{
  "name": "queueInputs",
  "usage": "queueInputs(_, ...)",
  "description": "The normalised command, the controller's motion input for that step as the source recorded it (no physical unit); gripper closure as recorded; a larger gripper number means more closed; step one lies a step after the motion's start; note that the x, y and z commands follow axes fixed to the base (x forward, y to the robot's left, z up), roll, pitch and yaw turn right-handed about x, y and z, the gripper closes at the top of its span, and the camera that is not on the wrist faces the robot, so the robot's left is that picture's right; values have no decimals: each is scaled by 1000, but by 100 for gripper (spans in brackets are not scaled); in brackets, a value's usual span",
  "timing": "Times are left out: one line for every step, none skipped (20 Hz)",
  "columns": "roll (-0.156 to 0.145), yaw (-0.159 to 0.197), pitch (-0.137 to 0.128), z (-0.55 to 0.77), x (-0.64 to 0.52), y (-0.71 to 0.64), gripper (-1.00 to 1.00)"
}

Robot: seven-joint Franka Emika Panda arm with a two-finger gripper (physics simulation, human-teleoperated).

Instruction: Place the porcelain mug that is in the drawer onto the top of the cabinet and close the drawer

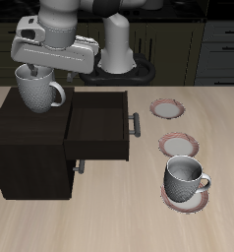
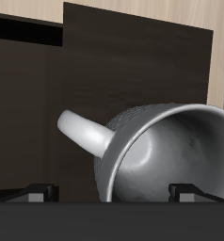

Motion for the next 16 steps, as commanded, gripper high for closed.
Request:
queueInputs(14, -1, -93, 686, -288, 293, -100)
queueInputs(18, -2, -49, 388, -159, 221, -100)
queueInputs(0, 0, 0, -6, 33, -22, -100)
queueInputs(21, -25, -62, 410, -158, 123, -100)
queueInputs(42, 7, -92, 680, -289, 326, -100)
queueInputs(33, 5, -11, 145, -43, 76, -100)
queueInputs(25, -12, -77, 391, -251, 361, -100)
queueInputs(23, 29, -28, 99, -50, 123, -100)
queueInputs(13, 18, -31, 201, -97, 379, -100)
queueInputs(32, -29, 4, 74, -48, 242, -100)
queueInputs(60, 38, -10, 16, -83, 422, -100)
queueInputs(45, 20, -20, -101, -18, 657, -100)
queueInputs(38, 27, 43, -149, 67, 358, -100)
queueInputs(21, 0, -2, -97, 24, 431, -100)
queueInputs(25, 19, -2, -98, 13, 391, -100)
queueInputs(39, -10, 13, -61, 69, 416, -100)
